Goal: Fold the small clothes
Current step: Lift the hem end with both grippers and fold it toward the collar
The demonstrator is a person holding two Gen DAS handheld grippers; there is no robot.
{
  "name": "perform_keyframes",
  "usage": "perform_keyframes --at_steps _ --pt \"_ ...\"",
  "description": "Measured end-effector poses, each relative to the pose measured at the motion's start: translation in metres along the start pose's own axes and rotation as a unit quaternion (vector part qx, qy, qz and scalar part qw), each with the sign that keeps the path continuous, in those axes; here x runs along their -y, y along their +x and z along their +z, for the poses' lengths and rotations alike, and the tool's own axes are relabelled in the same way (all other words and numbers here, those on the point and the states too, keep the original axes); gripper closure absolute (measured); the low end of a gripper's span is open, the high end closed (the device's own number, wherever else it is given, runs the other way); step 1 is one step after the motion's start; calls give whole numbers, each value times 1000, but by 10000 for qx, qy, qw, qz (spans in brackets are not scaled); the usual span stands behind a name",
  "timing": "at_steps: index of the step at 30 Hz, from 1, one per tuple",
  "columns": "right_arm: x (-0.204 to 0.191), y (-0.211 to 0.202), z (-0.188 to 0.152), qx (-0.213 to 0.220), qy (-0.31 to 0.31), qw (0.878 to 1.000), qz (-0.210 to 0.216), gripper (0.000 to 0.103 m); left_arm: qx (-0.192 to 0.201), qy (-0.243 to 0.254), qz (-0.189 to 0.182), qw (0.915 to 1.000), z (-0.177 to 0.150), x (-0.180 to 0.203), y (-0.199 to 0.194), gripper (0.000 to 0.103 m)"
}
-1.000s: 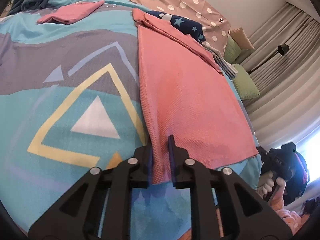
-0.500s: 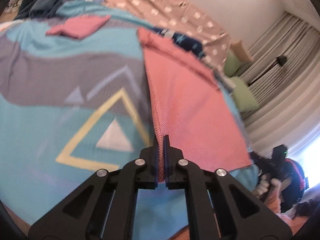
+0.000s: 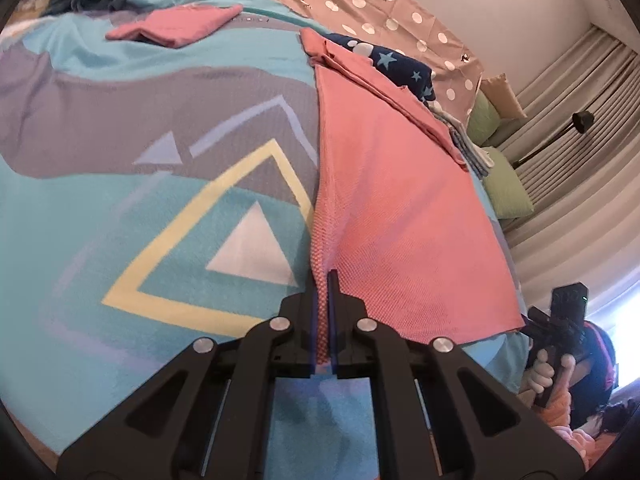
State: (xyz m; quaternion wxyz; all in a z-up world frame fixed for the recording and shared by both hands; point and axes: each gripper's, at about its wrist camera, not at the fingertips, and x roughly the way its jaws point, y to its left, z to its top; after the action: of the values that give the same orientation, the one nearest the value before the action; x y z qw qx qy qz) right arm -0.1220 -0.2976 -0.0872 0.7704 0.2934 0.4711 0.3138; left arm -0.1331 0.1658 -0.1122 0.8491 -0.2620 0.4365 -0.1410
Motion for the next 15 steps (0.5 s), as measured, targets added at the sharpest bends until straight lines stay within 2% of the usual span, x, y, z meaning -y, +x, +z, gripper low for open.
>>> perform_keyframes --at_steps 1,2,5,8,9,11,15 --pt "4 3 5 17 172 9998 112 48 0 -65 -65 10000 0 -1 0 97" --pt "6 3 9 34 292 9995 147 55 -9 -117 -124 9999 0 -2 1 94" --pt "12 5 12 96 623 9980 102 97 18 -156 -214 9996 -2 2 5 90" --pt "10 -5 10 352 745 9960 341 99 -16 -3 -191 9998 -4 13 9 90" --pt "5 -13 10 531 728 9945 533 100 -36 1 -233 9997 -3 16 9 99" --pt "-4 -30 13 804 671 9914 791 100 39 2 -503 9987 3 23 3 99" --pt "-27 -68 18 1410 357 9821 1197 100 650 190 -1157 9910 22 48 -37 99"
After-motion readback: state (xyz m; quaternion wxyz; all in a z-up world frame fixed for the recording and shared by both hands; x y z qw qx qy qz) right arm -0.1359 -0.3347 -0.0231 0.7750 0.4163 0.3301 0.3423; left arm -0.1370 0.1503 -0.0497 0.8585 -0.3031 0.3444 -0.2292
